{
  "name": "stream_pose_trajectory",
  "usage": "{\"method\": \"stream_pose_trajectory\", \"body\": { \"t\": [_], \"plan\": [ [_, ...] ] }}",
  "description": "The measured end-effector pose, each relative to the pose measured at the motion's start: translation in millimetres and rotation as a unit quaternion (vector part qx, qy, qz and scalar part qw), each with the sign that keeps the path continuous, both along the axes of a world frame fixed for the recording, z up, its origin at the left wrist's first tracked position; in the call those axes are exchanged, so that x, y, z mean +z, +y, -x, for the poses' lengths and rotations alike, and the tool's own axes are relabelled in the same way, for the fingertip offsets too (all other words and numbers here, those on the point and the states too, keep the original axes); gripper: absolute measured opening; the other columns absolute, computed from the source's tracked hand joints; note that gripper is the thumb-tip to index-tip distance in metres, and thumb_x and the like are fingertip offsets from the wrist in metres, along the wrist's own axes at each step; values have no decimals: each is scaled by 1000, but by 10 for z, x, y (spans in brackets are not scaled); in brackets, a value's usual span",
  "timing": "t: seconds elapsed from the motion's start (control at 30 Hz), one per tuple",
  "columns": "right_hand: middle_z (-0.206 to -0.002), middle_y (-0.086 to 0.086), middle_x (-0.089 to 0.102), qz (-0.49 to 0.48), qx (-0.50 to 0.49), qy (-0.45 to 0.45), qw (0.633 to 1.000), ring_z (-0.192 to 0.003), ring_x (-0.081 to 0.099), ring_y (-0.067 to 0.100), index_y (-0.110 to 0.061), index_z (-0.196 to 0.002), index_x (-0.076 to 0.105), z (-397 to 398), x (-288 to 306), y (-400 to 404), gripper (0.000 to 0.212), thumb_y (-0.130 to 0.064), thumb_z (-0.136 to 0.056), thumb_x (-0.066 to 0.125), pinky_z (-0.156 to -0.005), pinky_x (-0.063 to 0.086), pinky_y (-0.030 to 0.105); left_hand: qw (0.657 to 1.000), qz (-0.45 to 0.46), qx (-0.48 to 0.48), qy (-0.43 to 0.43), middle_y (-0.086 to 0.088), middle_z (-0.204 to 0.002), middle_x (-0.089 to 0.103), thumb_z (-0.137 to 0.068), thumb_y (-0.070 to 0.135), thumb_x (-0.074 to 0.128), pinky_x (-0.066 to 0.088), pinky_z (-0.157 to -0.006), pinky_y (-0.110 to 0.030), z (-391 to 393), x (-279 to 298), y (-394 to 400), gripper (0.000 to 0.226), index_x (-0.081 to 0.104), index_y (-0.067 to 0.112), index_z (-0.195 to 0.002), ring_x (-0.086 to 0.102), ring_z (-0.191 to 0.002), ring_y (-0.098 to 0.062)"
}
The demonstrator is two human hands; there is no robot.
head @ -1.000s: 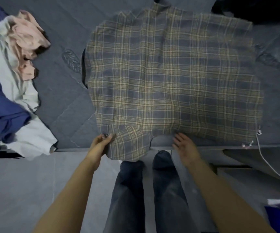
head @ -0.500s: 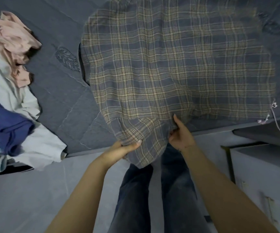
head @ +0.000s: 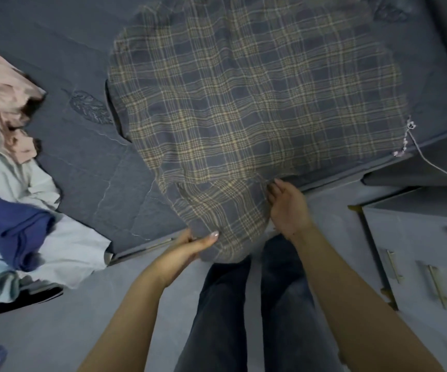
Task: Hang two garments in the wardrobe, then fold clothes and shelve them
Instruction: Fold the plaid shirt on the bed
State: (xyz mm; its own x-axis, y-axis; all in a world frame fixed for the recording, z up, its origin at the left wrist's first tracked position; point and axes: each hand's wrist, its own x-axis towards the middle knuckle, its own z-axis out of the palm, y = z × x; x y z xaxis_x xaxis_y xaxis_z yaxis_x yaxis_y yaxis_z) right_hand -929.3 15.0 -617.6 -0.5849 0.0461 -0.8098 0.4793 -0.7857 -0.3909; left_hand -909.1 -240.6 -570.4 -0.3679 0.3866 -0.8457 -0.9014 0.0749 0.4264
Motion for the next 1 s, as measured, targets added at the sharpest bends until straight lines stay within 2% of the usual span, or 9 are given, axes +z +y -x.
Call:
{"method": "stream_pose_trajectory", "body": {
  "t": [0.2, 0.27, 0.33, 0.4, 0.5, 0.67, 0.77, 0.87, 1.0],
  "plan": [
    [-119, -7, 62, -65, 144, -40, 987, -111, 57, 13, -25, -121, 59, -38, -4, -84, 34, -42, -92, 59, -94, 46, 30, 995, 3, -41, -91, 2, -116, 71, -83, 43, 67, 55, -86, -27, -414, -83, 106, 30, 73, 27, -108, 66, -108, -13],
    [-124, -13, 60, -64, 269, -57, 959, -114, 56, 10, -28, -132, 53, -205, 11, -129, 61, -55, -80, 67, -103, 41, 32, 990, -3, 42, -137, -1, -119, 70, -92, 46, 55, 51, -96, -35, -540, -130, 135, 34, 68, 25, -114, 65, -110, -19],
    [-123, -9, 66, -62, 330, -57, 940, -110, 64, 13, -28, -128, 58, -387, 30, -136, 62, -54, -74, 75, -95, 50, 29, 979, -28, 80, -188, 0, -110, 71, -94, 53, 47, 53, -80, -30, -624, -100, 179, 39, 66, 26, -114, 65, -92, -16],
    [-111, -8, 72, -72, 321, -56, 943, -99, 69, 11, -29, -114, 64, -529, 84, -104, 46, -46, -74, 79, -74, 56, 21, 972, -38, 46, -228, 0, -94, 69, -87, 58, 50, 47, -65, -23, -691, -43, 231, 42, 65, 25, -107, 60, -75, -11],
    [-110, -4, 73, -82, 297, -51, 950, -100, 70, 14, -23, -114, 66, -644, 170, -11, 51, -43, -69, 80, -73, 56, 23, 968, -43, -49, -242, 0, -102, 67, -83, 64, 52, 46, -72, -23, -786, -40, 293, 52, 62, 24, -115, 60, -84, -14],
    [-119, -3, 69, -121, 337, -60, 932, -104, 67, 14, -15, -132, 58, -711, 223, 151, 73, -50, -71, 76, -80, 55, 20, 975, 67, -81, -195, 0, -120, 68, -94, 52, 50, 48, -86, -28, -889, -147, 405, 47, 59, 21, -128, 61, -113, -17],
    [-121, -1, 62, -190, 484, -125, 845, -100, 63, 18, -13, -138, 48, -759, 173, 109, 65, -50, -86, 65, -62, 57, 25, 973, 182, 26, -143, -4, -118, 63, -98, 23, 53, 46, -87, -29, -849, -240, 384, 33, 55, 14, -129, 57, -106, -17],
    [-141, 6, 49, -239, 580, -136, 766, -125, 51, 26, -13, -147, 37, -867, -13, 79, 63, -41, -95, 58, -93, 51, 35, 958, 217, 152, -109, -7, -115, 63, -98, 12, 52, 47, -80, -27, -622, -324, 291, 24, 56, 12, -121, 58, -99, -17],
    [-128, 12, 56, -384, 509, -29, 769, -111, 50, 17, -3, -133, 52, -689, -56, 4, 36, -13, -98, 53, -89, 34, 11, 946, 229, 228, -32, -8, -119, 62, -97, 14, 56, 46, -90, -33, -79, -453, 180, 29, 55, 9, -125, 59, -104, -19]
  ]
}}
